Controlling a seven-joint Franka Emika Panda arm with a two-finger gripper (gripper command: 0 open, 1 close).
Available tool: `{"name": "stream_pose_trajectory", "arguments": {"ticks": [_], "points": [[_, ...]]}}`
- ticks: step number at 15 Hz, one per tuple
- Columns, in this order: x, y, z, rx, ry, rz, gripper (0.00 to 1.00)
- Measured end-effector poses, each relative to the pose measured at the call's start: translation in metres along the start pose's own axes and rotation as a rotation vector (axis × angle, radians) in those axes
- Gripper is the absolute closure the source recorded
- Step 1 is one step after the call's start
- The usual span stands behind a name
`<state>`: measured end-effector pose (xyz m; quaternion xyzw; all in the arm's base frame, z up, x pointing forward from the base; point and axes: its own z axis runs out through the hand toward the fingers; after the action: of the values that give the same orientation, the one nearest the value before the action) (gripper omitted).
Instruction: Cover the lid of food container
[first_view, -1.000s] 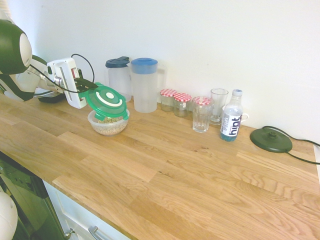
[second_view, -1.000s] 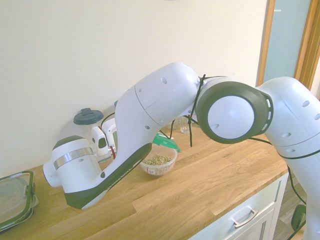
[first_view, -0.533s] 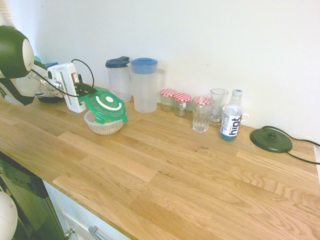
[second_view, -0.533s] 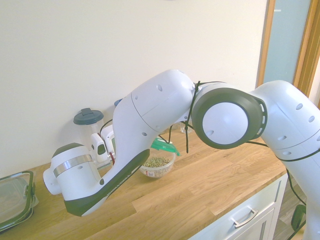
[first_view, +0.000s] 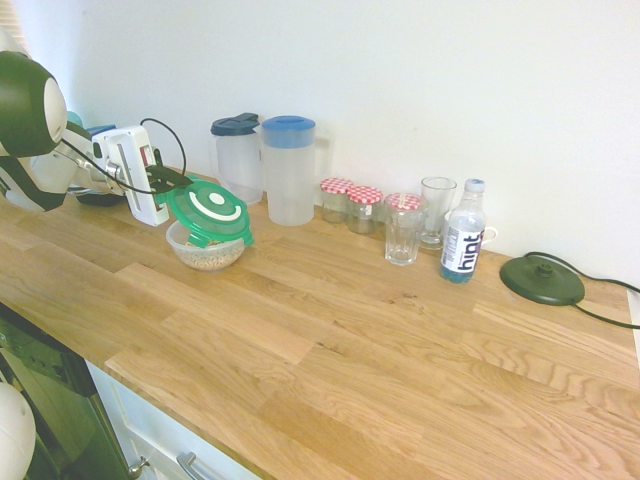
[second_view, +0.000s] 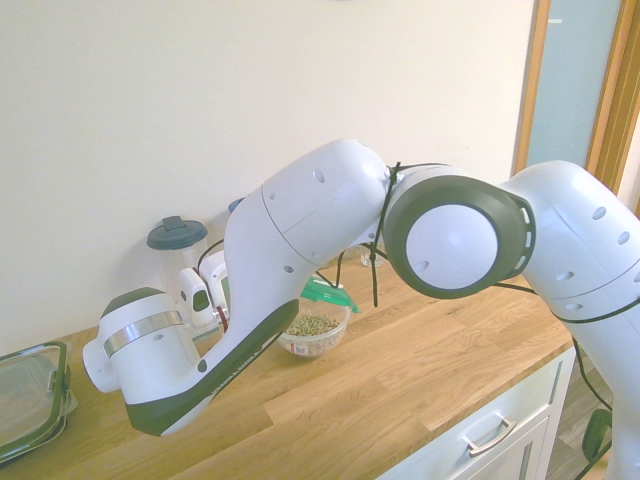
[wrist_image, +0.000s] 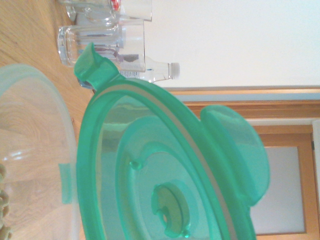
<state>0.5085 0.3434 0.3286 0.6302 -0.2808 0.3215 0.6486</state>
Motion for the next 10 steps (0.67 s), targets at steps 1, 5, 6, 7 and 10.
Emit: {"name": "stream_pose_trajectory", "arguments": {"ticks": [1,5,6,7,10], "points": [[0.0,0.0,-0.001,0.001,0.0,-0.001,0.0],[-0.009,0.007,-0.014,0.026,-0.005,-0.02,0.0],[-0.012,0.009,-0.018,0.033,-0.008,-0.028,0.0],[-0.016,0.012,-0.023,0.044,-0.018,-0.041,0.0],[-0.027,0.018,-0.037,0.083,-0.033,-0.069,0.0]]}}
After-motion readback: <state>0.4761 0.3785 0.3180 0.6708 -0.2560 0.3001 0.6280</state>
